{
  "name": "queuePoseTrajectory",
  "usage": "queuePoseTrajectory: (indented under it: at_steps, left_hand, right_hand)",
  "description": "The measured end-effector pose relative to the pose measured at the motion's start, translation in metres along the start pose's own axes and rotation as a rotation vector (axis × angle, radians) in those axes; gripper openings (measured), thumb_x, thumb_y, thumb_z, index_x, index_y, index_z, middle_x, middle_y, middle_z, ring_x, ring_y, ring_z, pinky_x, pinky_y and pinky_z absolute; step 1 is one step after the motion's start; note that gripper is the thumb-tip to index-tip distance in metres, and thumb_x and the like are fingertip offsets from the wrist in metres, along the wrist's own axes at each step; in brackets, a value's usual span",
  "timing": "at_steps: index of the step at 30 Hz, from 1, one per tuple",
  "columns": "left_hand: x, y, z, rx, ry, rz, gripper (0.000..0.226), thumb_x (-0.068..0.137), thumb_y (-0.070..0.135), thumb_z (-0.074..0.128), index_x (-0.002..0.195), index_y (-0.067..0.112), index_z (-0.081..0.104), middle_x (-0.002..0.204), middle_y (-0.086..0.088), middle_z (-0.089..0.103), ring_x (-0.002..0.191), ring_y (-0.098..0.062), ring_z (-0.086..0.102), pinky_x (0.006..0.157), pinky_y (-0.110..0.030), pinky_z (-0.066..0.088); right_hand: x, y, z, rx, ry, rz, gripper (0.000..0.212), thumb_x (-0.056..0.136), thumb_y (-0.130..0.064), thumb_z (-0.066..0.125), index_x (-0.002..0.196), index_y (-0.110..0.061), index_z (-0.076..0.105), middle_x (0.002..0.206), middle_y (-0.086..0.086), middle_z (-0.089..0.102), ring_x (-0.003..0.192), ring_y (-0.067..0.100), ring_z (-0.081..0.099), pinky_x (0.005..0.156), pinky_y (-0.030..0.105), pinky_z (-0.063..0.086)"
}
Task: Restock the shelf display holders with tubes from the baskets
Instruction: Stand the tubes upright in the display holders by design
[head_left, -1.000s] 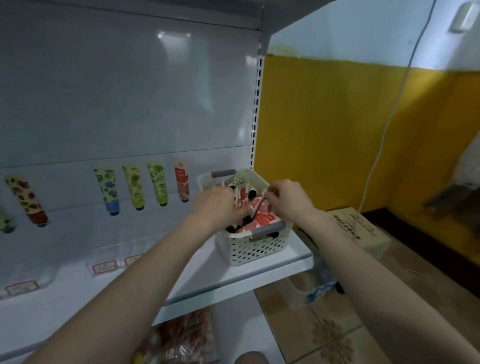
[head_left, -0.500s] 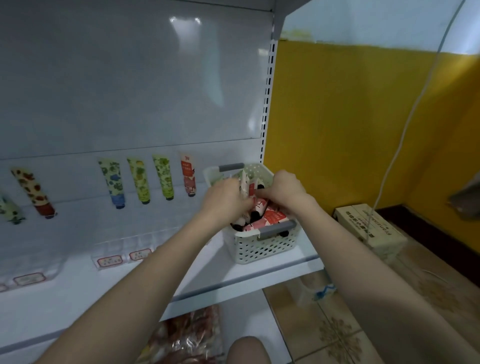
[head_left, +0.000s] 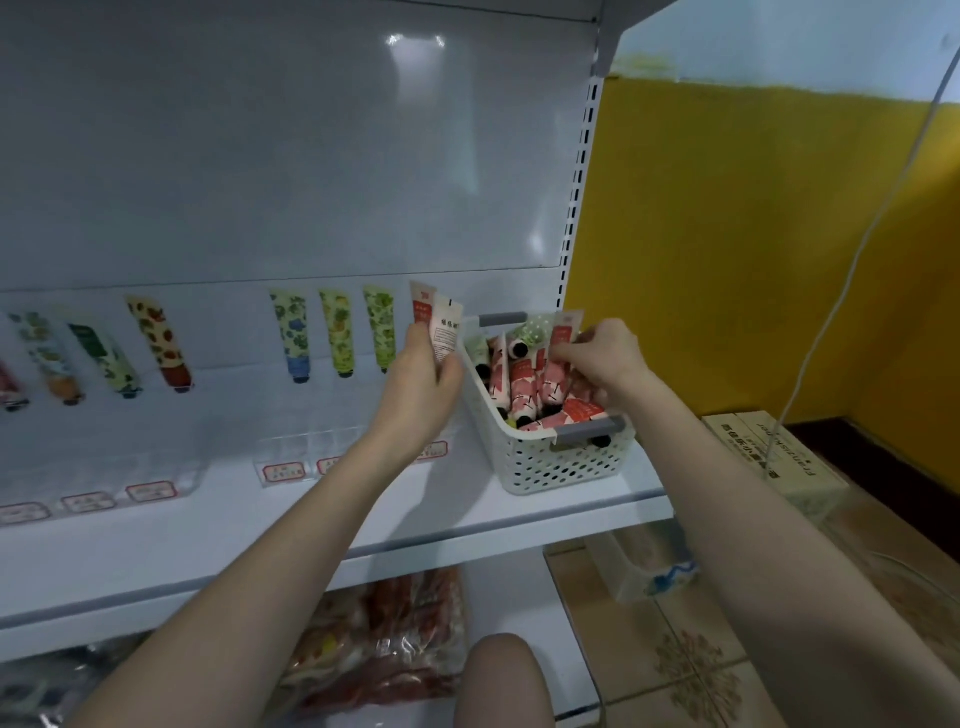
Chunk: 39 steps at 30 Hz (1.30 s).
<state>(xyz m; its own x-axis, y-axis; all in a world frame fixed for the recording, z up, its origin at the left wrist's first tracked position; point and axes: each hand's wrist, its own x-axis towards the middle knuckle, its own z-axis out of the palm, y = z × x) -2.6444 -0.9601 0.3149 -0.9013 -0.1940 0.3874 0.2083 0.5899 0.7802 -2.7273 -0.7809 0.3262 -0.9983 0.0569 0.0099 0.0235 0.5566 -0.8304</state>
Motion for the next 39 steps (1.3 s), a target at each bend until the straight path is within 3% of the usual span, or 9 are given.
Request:
queuePoseTrajectory:
  at_steps: [4, 9, 12, 16, 21, 26, 33, 36, 39]
  left_hand:
    - [-0.013, -0.015, -0.018, 0.011, 0.048, -0.020, 0.013, 0.097, 0.013, 0.041, 0.108, 0.007, 0.039, 0.077, -0.001, 0.049, 0.061, -0.018, 0.050, 0.055, -0.037, 0.043]
    - [-0.015, -0.032, -0.039, 0.024, 0.117, -0.062, 0.016, 0.097, 0.016, 0.042, 0.109, 0.004, 0.040, 0.082, -0.008, 0.051, 0.064, -0.023, 0.050, 0.056, -0.035, 0.041]
    - [-0.014, -0.039, -0.049, 0.015, 0.149, -0.073, 0.021, 0.097, 0.015, 0.043, 0.113, 0.003, 0.042, 0.088, -0.008, 0.053, 0.069, -0.023, 0.051, 0.052, -0.030, 0.038]
    - [-0.014, -0.048, -0.060, 0.011, 0.169, -0.097, 0.021, 0.097, 0.016, 0.044, 0.115, 0.006, 0.041, 0.100, -0.009, 0.055, 0.075, -0.025, 0.055, 0.059, -0.031, 0.044]
    - [-0.011, -0.059, -0.065, 0.010, 0.177, -0.125, 0.017, 0.096, 0.014, 0.044, 0.111, 0.007, 0.042, 0.092, -0.010, 0.056, 0.070, -0.026, 0.055, 0.058, -0.034, 0.044]
    - [-0.010, -0.065, -0.063, 0.009, 0.172, -0.139, 0.021, 0.097, 0.015, 0.043, 0.115, 0.005, 0.043, 0.091, -0.005, 0.054, 0.062, -0.013, 0.051, 0.045, -0.015, 0.036]
    - [-0.009, -0.070, -0.064, -0.030, 0.168, -0.147, 0.023, 0.097, 0.016, 0.043, 0.117, 0.005, 0.042, 0.108, -0.008, 0.056, 0.068, -0.019, 0.055, 0.058, -0.032, 0.047]
    - [-0.009, -0.071, -0.066, -0.045, 0.163, -0.149, 0.018, 0.097, 0.016, 0.043, 0.114, 0.009, 0.041, 0.108, -0.001, 0.050, 0.067, -0.013, 0.054, 0.058, -0.029, 0.047]
    - [-0.009, -0.071, -0.068, -0.062, 0.153, -0.156, 0.016, 0.097, 0.015, 0.043, 0.112, 0.010, 0.041, 0.105, 0.000, 0.049, 0.066, -0.012, 0.053, 0.060, -0.032, 0.048]
  right_hand:
    - [-0.007, -0.025, 0.005, -0.069, 0.132, -0.205, 0.012, 0.082, -0.018, 0.066, 0.089, -0.011, 0.059, 0.088, 0.005, 0.064, 0.080, 0.020, 0.060, 0.074, 0.037, 0.051]
    - [-0.006, -0.059, 0.025, 0.141, 0.202, -0.336, 0.026, 0.082, -0.015, 0.066, 0.103, -0.009, 0.051, 0.097, 0.008, 0.064, 0.086, 0.021, 0.062, 0.072, 0.033, 0.052]
    - [-0.002, -0.071, 0.046, 0.172, 0.125, -0.356, 0.025, 0.083, -0.014, 0.064, 0.099, -0.015, 0.045, 0.089, 0.007, 0.063, 0.077, 0.021, 0.064, 0.064, 0.027, 0.054]
    - [0.007, -0.075, 0.070, 0.108, 0.036, -0.329, 0.008, 0.088, -0.016, 0.057, 0.093, -0.016, 0.051, 0.088, 0.011, 0.066, 0.074, 0.026, 0.068, 0.069, 0.036, 0.055]
    - [0.015, -0.075, 0.082, -0.015, 0.024, -0.351, 0.005, 0.089, -0.016, 0.054, 0.093, -0.014, 0.054, 0.085, 0.011, 0.066, 0.079, 0.029, 0.068, 0.070, 0.038, 0.053]
    - [0.020, -0.078, 0.084, -0.121, 0.013, -0.358, 0.005, 0.088, -0.014, 0.051, 0.086, -0.010, 0.055, 0.078, 0.007, 0.062, 0.081, 0.028, 0.067, 0.054, 0.025, 0.045]
    - [0.015, -0.089, 0.097, -0.120, -0.028, -0.441, 0.011, 0.086, -0.012, 0.056, 0.097, -0.014, 0.055, 0.088, 0.011, 0.067, 0.075, 0.020, 0.061, 0.055, 0.019, 0.043]
    - [0.016, -0.093, 0.103, -0.129, -0.027, -0.462, 0.013, 0.089, -0.016, 0.056, 0.100, -0.012, 0.060, 0.092, 0.011, 0.068, 0.083, 0.022, 0.065, 0.065, 0.028, 0.050]
    - [0.016, -0.097, 0.107, -0.237, 0.035, -0.510, 0.018, 0.091, -0.022, 0.055, 0.100, -0.011, 0.065, 0.095, 0.006, 0.067, 0.088, 0.019, 0.061, 0.069, 0.023, 0.041]
